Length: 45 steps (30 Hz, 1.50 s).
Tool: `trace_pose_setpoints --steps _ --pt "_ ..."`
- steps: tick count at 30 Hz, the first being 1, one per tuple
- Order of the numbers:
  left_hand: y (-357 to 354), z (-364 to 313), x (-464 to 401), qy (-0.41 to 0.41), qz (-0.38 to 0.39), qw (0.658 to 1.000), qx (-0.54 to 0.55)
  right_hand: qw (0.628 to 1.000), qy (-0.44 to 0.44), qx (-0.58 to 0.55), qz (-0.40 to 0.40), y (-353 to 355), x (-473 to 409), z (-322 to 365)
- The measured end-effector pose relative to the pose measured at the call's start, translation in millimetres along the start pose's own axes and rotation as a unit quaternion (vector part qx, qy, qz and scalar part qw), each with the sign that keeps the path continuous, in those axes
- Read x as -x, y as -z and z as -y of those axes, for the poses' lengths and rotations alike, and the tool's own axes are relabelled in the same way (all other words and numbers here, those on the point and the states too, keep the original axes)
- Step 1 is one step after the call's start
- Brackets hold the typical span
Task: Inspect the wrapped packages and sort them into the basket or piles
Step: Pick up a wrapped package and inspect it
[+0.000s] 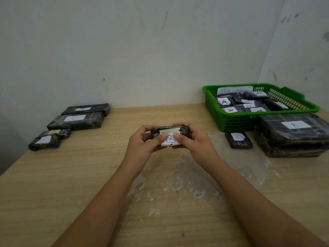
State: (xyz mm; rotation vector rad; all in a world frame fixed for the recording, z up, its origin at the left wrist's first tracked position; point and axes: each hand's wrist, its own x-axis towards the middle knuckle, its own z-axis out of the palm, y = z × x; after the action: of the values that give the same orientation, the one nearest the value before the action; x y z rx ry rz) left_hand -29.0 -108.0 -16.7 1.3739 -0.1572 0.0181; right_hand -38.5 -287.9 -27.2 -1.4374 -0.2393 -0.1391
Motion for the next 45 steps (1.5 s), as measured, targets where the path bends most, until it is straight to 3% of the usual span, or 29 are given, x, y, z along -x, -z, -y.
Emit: trace_pose_setpoints --steps 5,17,22,26,34,45 --pt "3.9 -2.7 -1.7 0.014 0.039 0.999 0.013 0.999 -0.019 -0.025 -0.014 0.2 -0.7 1.4" --pt "10.8 -2.2 -6.0 0.038 0.028 0.998 0.035 0.999 -0.021 -0.024 0.039 1.6 0.7 1.8" --pt "13.2 -2.5 -6.6 0.041 0.076 0.996 0.034 0.998 -0.045 -0.044 0.007 1.5 1.7 7.5" --pt "14.1 0.1 -6.2 0.015 0.093 0.995 -0.026 0.996 -0.066 -0.06 -0.023 1.7 1.9 13.8" --pt "8.9 -3.5 -3.7 0.009 0.036 0.998 -0.059 0.994 -0.054 0.093 -0.024 1.6 3.5 12.9" --pt "4.4 1.0 -1.8 0.009 0.068 0.996 -0.05 0.998 -0.033 -0.007 -0.058 4.8 -1.4 10.9"
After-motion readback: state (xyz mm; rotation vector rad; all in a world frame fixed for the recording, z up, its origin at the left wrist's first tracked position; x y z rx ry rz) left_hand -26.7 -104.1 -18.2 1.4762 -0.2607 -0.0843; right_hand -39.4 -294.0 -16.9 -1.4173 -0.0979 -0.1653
